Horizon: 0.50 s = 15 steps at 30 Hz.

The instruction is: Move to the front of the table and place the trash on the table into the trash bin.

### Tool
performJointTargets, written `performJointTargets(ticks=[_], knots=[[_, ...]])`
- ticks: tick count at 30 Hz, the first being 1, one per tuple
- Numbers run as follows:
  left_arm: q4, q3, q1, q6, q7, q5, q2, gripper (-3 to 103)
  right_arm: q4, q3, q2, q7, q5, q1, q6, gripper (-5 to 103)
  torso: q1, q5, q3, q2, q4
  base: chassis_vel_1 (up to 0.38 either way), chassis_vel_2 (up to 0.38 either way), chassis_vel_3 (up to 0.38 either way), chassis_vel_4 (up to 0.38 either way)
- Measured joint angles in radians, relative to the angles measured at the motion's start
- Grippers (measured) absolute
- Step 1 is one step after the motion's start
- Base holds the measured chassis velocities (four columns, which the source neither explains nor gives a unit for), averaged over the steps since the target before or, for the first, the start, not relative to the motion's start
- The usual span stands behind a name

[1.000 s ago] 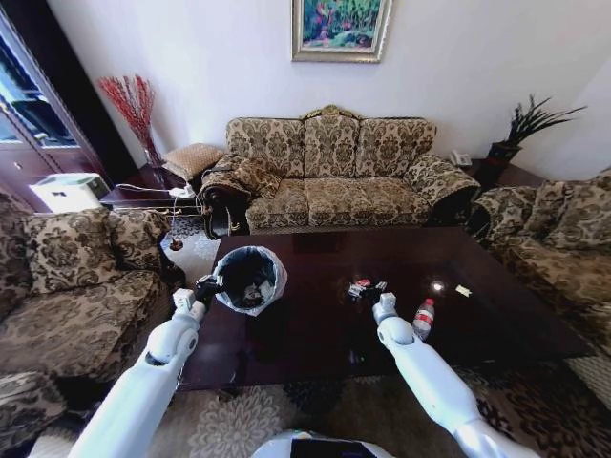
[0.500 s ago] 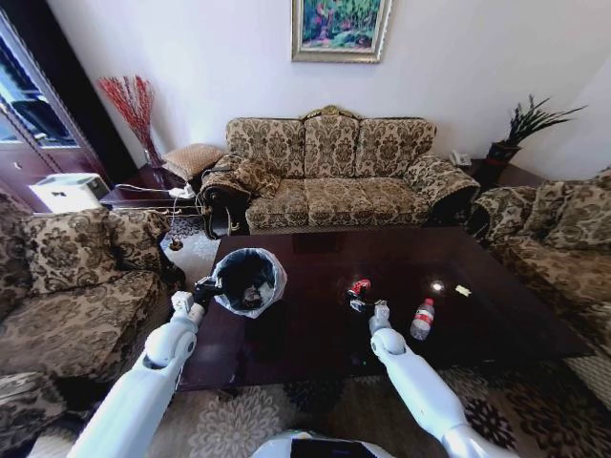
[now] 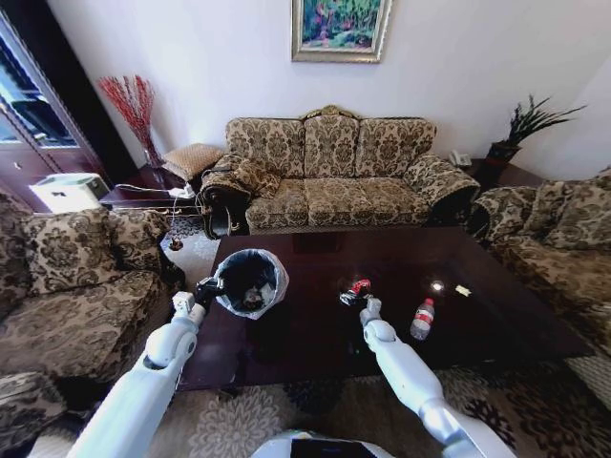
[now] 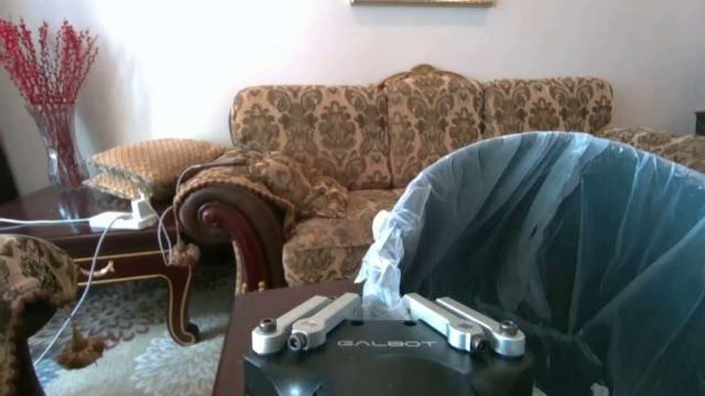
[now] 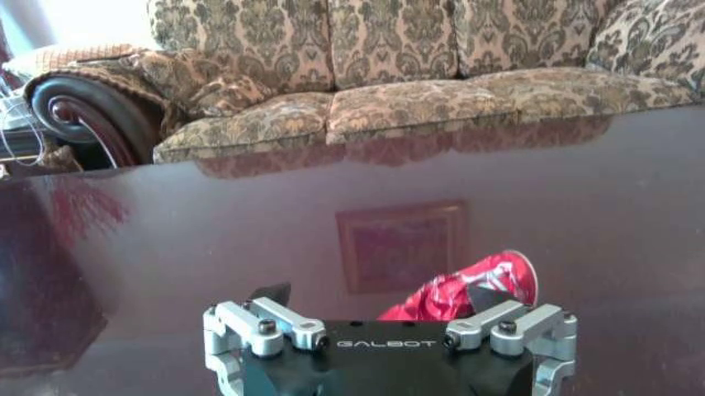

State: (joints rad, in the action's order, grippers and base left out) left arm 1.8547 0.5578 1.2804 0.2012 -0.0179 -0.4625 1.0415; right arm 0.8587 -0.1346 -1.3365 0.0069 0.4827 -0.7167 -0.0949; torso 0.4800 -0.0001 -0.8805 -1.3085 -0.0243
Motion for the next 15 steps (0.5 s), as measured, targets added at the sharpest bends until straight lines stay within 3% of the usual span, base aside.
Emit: performJointTargets(ticks=[15], knots=[[0.0, -0.006, -0.002, -0.015, 0.0, -0.004, 0.006, 1, 0.062, 0.005, 0.028, 0.053, -0.048, -0.019, 0.032, 100, 0.0, 0.0, 0.0, 0.0, 0.0004, 0.0, 0.0, 0.0, 0.0]])
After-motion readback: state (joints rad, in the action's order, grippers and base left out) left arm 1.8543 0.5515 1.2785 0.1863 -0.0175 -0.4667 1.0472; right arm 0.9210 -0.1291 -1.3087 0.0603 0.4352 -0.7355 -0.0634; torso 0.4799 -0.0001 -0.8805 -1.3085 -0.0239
